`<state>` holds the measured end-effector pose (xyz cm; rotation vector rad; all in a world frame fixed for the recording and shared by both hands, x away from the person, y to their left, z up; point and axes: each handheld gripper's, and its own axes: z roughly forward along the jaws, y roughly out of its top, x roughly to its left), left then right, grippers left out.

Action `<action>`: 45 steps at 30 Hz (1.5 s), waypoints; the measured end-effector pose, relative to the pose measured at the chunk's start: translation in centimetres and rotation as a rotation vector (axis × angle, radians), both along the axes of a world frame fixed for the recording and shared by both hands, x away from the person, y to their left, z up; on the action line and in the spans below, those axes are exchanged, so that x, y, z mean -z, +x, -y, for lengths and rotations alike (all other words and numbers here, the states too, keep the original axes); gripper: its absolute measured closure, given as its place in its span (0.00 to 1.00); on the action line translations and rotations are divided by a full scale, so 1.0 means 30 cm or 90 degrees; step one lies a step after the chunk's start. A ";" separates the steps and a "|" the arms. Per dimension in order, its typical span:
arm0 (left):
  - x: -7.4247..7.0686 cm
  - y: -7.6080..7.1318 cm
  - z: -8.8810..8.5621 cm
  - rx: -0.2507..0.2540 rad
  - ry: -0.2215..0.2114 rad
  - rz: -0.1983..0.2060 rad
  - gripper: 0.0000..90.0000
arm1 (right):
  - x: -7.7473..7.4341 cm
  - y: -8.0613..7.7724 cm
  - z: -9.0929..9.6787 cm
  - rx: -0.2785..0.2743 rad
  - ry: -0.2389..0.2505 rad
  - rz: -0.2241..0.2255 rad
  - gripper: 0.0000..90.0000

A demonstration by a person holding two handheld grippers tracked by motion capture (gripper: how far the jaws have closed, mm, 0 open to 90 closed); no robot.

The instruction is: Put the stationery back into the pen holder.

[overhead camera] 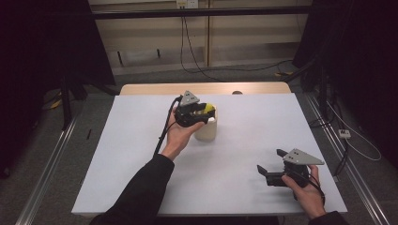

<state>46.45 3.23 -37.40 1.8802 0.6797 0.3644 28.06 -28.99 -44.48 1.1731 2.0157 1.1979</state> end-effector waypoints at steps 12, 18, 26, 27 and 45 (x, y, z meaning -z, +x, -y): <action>-0.026 -0.019 -0.053 -0.008 0.002 -0.015 0.28 | -0.001 0.001 0.001 0.000 0.000 0.002 0.06; -0.022 -0.048 -0.084 -0.034 0.019 -0.064 0.12 | -0.001 0.000 0.003 0.005 0.002 0.002 0.06; -0.006 -0.097 -0.138 -0.016 0.040 -0.058 0.09 | 0.000 -0.002 0.008 0.010 0.003 0.000 0.06; -0.005 -0.099 -0.148 -0.015 0.041 -0.059 0.09 | 0.000 -0.002 0.007 0.010 0.003 0.000 0.06; 0.016 -0.190 -0.282 -0.014 0.046 -0.070 0.06 | 0.000 -0.005 0.008 0.012 0.001 0.000 0.06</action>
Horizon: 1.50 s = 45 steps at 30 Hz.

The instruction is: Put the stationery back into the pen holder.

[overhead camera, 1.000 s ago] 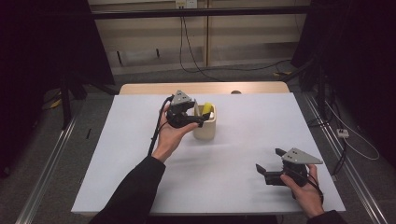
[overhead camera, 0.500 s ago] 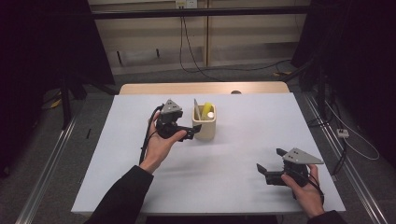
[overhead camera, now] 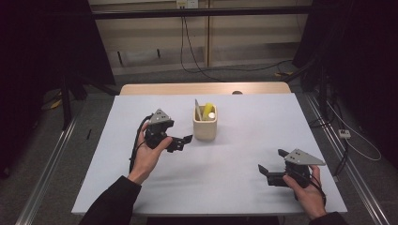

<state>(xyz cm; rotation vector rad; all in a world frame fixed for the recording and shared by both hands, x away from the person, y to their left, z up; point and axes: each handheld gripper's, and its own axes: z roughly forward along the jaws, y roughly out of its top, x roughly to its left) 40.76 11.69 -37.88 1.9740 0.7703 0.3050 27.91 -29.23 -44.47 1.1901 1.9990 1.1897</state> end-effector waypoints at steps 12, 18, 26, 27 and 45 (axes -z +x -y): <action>0.052 -0.032 -0.093 -0.004 0.014 -0.032 0.06 | 0.001 0.000 0.000 0.002 0.000 -0.002 0.06; 0.082 -0.056 -0.145 -0.016 0.028 -0.052 0.06 | 0.002 0.002 0.001 0.003 0.002 -0.003 0.06; 0.108 -0.108 -0.186 -0.025 0.024 -0.060 0.06 | 0.003 0.003 0.000 0.002 0.003 -0.004 0.06; 0.110 -0.117 -0.187 -0.025 0.026 -0.059 0.06 | 0.003 0.004 0.000 0.002 0.002 -0.004 0.06; 0.185 -0.273 -0.260 -0.048 0.023 -0.043 0.07 | 0.004 0.006 -0.004 -0.004 0.002 -0.006 0.06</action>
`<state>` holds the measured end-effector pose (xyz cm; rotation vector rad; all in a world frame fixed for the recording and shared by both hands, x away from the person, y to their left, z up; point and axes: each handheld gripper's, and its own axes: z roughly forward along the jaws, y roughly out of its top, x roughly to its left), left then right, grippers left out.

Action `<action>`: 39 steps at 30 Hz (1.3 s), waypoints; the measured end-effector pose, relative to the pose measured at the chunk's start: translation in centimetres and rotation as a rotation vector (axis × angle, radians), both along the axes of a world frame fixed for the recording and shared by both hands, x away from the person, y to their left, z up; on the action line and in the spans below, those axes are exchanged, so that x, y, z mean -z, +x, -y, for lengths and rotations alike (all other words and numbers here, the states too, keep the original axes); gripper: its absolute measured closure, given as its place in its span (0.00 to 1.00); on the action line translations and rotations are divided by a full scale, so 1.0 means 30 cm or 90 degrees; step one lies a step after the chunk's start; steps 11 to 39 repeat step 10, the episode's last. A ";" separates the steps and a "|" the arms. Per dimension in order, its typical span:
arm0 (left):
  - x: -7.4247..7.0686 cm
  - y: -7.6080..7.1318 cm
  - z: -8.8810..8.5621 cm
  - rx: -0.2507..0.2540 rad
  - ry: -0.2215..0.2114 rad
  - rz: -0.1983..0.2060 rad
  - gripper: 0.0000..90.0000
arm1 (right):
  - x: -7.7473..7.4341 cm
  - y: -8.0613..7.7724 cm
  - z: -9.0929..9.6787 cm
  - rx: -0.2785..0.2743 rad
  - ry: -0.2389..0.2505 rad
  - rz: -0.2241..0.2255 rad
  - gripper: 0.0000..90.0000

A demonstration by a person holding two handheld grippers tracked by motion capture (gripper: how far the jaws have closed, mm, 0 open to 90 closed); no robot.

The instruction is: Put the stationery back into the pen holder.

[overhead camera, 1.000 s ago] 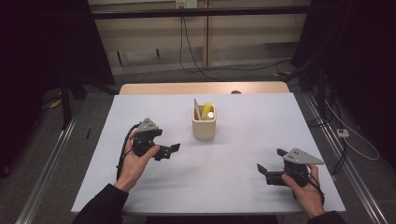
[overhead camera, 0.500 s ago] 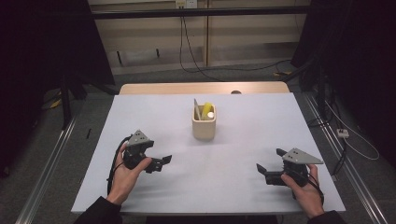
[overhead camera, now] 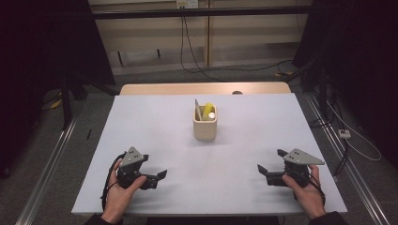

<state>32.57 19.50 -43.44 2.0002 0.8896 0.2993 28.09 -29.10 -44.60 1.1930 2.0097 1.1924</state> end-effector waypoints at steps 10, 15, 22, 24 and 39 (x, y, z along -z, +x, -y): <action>0.009 -0.006 0.001 -0.013 0.000 0.023 0.08 | 0.001 0.006 -0.004 -0.010 0.000 -0.003 0.06; 0.009 -0.006 0.001 -0.013 0.000 0.023 0.08 | 0.001 0.006 -0.004 -0.010 0.000 -0.003 0.06; 0.009 -0.006 0.001 -0.013 0.000 0.023 0.08 | 0.001 0.006 -0.004 -0.010 0.000 -0.003 0.06; 0.009 -0.006 0.001 -0.013 0.000 0.023 0.08 | 0.001 0.006 -0.004 -0.010 0.000 -0.003 0.06; 0.009 -0.006 0.001 -0.013 0.000 0.023 0.08 | 0.001 0.006 -0.004 -0.010 0.000 -0.003 0.06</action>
